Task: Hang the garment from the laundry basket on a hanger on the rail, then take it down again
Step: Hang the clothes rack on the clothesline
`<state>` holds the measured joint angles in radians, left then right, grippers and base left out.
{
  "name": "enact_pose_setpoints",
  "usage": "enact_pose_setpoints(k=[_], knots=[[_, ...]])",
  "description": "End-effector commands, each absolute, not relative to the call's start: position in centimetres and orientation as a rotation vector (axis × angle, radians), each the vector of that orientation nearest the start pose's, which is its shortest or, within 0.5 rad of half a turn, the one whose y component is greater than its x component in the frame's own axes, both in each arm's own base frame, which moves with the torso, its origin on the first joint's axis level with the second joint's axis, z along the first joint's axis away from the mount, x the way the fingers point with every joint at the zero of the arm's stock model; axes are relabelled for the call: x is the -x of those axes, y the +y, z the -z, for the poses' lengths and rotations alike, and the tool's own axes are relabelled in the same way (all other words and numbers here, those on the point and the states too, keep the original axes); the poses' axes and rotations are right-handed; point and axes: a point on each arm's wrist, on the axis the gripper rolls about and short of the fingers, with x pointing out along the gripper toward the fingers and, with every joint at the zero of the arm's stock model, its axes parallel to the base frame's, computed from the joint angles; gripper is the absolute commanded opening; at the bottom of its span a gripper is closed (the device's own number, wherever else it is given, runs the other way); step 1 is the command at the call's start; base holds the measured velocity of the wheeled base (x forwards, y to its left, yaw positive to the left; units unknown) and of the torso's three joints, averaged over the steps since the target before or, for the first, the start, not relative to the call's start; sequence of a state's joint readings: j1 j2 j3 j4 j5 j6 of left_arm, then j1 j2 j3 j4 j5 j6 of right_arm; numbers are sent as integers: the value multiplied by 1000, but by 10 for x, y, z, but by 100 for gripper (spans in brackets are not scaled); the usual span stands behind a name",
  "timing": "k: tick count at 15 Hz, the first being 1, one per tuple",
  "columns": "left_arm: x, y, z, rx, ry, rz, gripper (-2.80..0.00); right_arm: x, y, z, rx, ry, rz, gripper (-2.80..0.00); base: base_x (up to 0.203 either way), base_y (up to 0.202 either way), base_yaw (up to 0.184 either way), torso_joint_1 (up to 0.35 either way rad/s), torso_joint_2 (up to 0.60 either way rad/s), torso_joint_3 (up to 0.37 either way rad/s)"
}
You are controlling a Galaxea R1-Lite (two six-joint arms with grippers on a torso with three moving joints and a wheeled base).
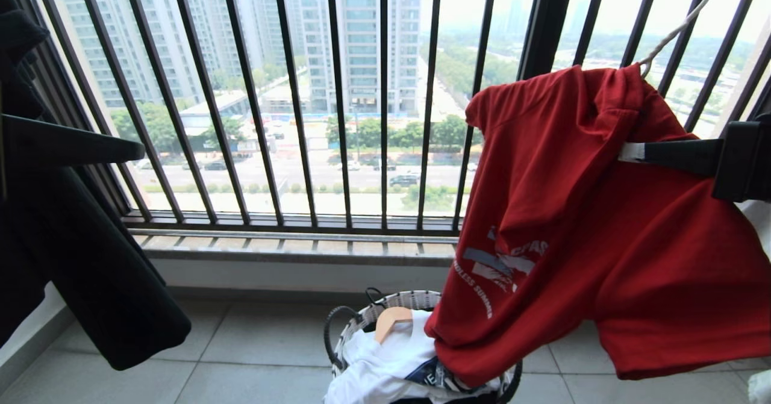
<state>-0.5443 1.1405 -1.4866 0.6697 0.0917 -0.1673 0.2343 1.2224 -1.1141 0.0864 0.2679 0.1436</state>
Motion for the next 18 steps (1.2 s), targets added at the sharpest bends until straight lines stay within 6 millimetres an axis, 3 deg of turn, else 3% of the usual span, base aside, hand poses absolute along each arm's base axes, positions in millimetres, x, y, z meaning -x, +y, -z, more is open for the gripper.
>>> enact_pose_setpoints(k=[1,4,5,14,18], knots=[[-110,-39,-368,80,323,383,-280,-161,43,-322,-144,204,-476,-280,0,0,0,0,0,0],[-141,-30,-362,93,326,454,-280,-158,37,-322,-147,197,-446,-280,0,0,0,0,0,0],[-143,-31,-361,90,327,462,-280,-156,37,-321,-146,197,-445,-280,0,0,0,0,0,0],[-145,-31,-361,89,314,465,-280,-142,33,-314,-139,187,-443,-280,0,0,0,0,0,0],[-145,-31,-361,88,312,465,-280,-134,32,-314,-130,175,-446,-280,0,0,0,21,-196,-276]])
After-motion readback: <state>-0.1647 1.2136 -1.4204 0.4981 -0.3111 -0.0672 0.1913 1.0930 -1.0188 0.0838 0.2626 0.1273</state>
